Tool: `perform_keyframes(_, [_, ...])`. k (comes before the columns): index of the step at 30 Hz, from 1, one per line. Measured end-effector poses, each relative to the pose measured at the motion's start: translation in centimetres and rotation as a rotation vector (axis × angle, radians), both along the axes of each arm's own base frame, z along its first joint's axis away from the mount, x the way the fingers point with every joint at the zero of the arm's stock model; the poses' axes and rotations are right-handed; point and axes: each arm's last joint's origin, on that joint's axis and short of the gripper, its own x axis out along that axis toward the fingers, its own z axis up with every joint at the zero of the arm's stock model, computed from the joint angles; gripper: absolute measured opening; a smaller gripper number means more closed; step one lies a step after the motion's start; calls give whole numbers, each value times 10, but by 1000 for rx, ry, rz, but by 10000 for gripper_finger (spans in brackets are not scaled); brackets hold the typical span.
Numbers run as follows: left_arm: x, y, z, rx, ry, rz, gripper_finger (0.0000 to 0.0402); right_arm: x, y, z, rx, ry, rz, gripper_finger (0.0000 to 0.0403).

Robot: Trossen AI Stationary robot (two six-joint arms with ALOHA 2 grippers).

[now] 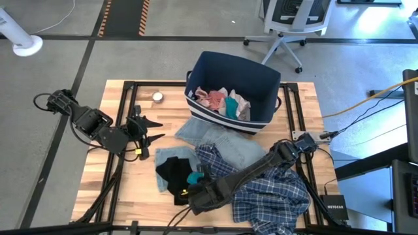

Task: Sort clothes
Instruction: Put the blue sock into the blue laundry organizer

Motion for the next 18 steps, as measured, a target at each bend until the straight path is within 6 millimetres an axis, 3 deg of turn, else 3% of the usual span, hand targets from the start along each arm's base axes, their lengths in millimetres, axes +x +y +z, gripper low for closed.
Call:
perform_keyframes(5, [0,0,0,13,3,-7,158,-17,-23,48,-51,-65,-1,10])
perform_keyframes(12, [0,0,0,17,7,-8,158,-39,-57,110,-213,-221,-87,25])
perform_keyframes(18, [0,0,0,11,4,-7,158,-55,-90,152,-326,-321,-161,26])
